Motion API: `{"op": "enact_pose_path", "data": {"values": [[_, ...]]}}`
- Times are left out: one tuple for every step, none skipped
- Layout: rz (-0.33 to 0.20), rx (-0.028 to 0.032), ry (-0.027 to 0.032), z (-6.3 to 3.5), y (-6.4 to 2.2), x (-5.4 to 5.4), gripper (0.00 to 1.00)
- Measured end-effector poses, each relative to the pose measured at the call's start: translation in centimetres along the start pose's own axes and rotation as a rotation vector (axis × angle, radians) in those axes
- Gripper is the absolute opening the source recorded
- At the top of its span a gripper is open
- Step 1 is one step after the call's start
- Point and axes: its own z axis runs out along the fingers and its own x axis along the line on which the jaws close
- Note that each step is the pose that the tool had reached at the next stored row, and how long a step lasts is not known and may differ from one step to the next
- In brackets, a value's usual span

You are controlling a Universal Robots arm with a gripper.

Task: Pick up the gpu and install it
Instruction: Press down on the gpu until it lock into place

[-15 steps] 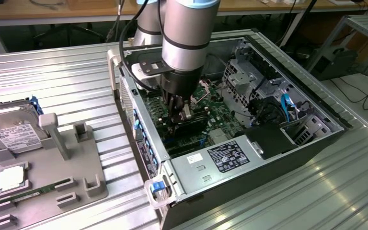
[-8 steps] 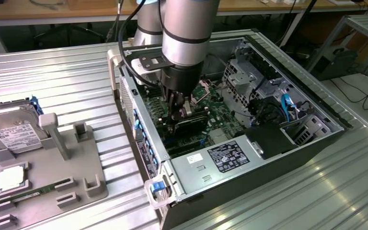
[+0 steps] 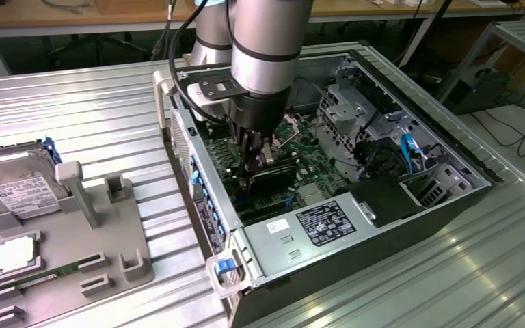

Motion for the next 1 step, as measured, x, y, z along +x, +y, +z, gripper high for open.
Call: {"op": "enact_pose_path", "data": {"values": [[0.0, 0.0, 0.0, 0.0, 0.0, 0.0, 0.11]]}}
